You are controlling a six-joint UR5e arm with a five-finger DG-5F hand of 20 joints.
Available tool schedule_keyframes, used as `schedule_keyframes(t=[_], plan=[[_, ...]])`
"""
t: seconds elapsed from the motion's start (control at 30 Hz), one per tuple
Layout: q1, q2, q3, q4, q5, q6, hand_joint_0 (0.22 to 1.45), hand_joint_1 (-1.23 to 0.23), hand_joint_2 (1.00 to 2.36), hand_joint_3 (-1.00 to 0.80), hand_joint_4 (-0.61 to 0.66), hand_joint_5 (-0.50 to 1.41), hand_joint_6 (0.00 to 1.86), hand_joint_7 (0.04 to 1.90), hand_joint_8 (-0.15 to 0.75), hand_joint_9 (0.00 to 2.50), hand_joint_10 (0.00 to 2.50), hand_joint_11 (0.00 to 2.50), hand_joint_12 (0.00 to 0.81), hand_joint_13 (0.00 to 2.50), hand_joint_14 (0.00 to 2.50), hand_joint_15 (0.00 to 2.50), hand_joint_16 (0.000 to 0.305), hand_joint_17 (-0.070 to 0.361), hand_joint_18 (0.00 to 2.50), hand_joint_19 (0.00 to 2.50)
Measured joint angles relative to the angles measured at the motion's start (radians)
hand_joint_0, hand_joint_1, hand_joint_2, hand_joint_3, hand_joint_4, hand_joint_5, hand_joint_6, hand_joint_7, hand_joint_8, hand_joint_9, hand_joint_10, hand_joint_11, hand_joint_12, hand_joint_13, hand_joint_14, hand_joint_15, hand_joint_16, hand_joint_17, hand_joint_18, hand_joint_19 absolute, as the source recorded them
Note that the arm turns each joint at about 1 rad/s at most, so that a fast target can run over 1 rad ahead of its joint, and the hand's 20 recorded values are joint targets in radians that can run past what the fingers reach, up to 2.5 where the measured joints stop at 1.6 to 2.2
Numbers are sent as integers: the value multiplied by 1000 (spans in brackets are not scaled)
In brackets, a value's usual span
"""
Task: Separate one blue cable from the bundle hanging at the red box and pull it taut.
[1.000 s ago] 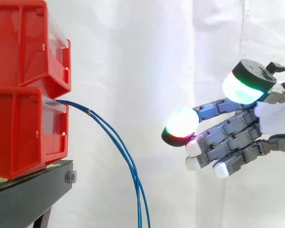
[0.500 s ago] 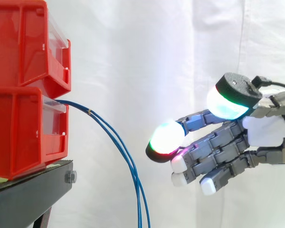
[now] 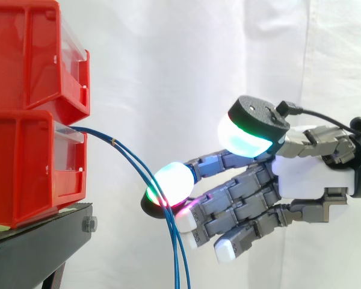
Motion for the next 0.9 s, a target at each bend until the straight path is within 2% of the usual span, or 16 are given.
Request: schedule_keyframes(t=[0.37, 0.57, 0.6, 0.63, 0.9], plan=[[-5, -24, 35, -8, -40, 32, 512, -679, 1000, -500, 273, -206, 502, 840, 338, 627, 9, 391, 301, 692, 9, 282, 34, 77, 795, 268], [-8, -73, 55, 24, -62, 57, 516, -651, 1000, -500, 276, -202, 502, 844, 337, 633, 9, 391, 304, 699, 9, 294, 34, 77, 796, 280], [-8, -76, 57, 27, -64, 60, 521, -571, 1000, -500, 270, -198, 502, 842, 337, 643, 9, 397, 304, 706, 11, 302, 35, 78, 794, 296], [-8, -79, 60, 32, -66, 62, 524, -561, 1000, -500, 272, -196, 502, 842, 337, 646, 9, 391, 303, 707, 10, 307, 35, 80, 796, 299], [-3, -93, 69, 55, -90, 85, 529, -558, 1000, -500, 279, -189, 502, 852, 341, 658, 12, 398, 310, 727, 10, 325, 36, 82, 798, 312]])
